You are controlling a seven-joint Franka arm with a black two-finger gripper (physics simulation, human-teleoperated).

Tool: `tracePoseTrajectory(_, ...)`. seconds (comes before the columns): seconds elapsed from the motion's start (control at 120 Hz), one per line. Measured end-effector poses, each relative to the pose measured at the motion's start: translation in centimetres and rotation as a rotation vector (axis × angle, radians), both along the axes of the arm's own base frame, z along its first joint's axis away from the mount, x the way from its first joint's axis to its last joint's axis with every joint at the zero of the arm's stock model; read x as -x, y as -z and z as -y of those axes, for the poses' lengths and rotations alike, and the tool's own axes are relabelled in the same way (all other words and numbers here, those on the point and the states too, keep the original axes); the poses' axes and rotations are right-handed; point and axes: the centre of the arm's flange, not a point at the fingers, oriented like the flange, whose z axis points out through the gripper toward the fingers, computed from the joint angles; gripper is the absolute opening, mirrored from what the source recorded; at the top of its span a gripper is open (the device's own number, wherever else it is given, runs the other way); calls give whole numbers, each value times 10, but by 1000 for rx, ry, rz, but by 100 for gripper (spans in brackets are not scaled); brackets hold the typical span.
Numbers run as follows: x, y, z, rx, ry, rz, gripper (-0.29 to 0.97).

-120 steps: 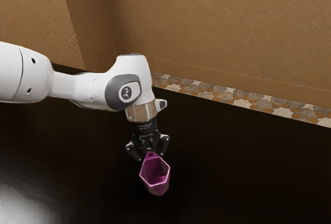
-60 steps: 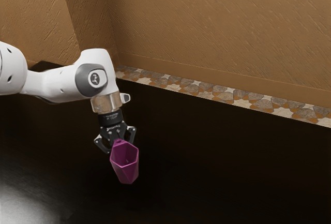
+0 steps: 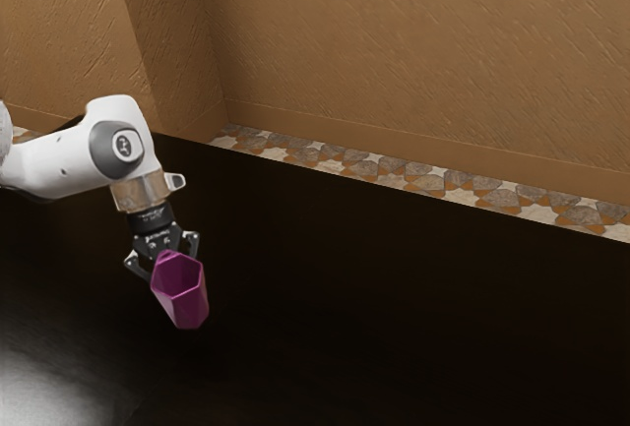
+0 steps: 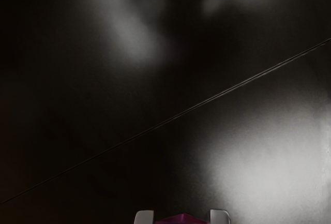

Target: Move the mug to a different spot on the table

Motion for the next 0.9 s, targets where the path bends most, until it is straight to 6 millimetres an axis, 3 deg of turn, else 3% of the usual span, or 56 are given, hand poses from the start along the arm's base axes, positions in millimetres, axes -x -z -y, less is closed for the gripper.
tracePoseTrajectory(0.433, -56, 26, -24, 20, 40, 38, -10)
tracePoseTrajectory(0.9, -80, 50, -51, 95, 15, 20, -10)
